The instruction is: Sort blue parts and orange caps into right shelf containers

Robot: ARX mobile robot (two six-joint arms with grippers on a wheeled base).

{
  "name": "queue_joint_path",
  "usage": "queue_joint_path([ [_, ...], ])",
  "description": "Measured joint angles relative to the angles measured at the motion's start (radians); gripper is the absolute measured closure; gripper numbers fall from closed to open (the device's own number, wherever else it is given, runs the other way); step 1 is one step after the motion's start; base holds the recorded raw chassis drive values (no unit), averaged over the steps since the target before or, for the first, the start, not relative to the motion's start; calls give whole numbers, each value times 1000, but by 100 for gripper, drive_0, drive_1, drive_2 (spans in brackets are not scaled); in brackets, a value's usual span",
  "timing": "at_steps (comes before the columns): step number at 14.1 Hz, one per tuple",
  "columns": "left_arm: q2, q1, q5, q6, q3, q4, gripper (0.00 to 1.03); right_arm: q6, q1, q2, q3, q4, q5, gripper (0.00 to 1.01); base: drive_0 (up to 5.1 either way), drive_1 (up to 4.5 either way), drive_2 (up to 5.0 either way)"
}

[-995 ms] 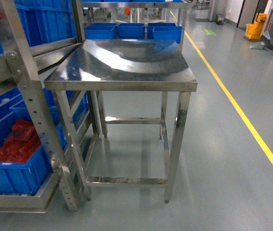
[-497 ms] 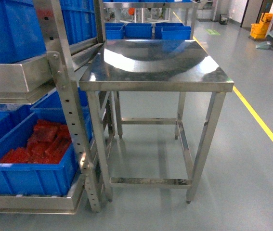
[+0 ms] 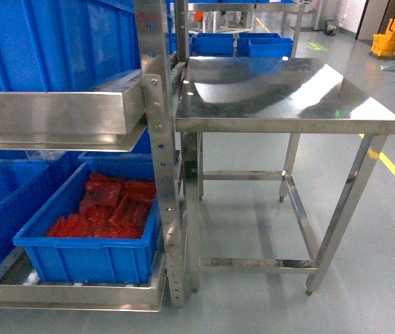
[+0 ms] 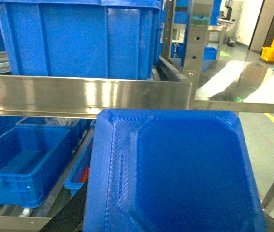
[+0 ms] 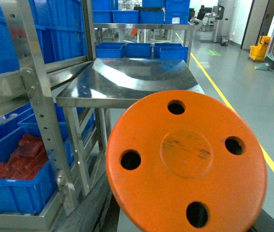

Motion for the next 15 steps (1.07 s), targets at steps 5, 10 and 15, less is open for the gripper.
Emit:
queue_joint_path([
  [5, 0, 0, 1, 0, 0, -1, 60, 0, 0, 0, 0, -3, 0, 59, -1, 421, -422],
  [10, 0, 0, 1, 0, 0, 2, 60, 0, 0, 0, 0, -1, 0, 59, -1, 421, -422],
  [15, 0, 0, 1, 0, 0, 0, 60, 0, 0, 0, 0, -2, 0, 59, -414, 267, 98],
])
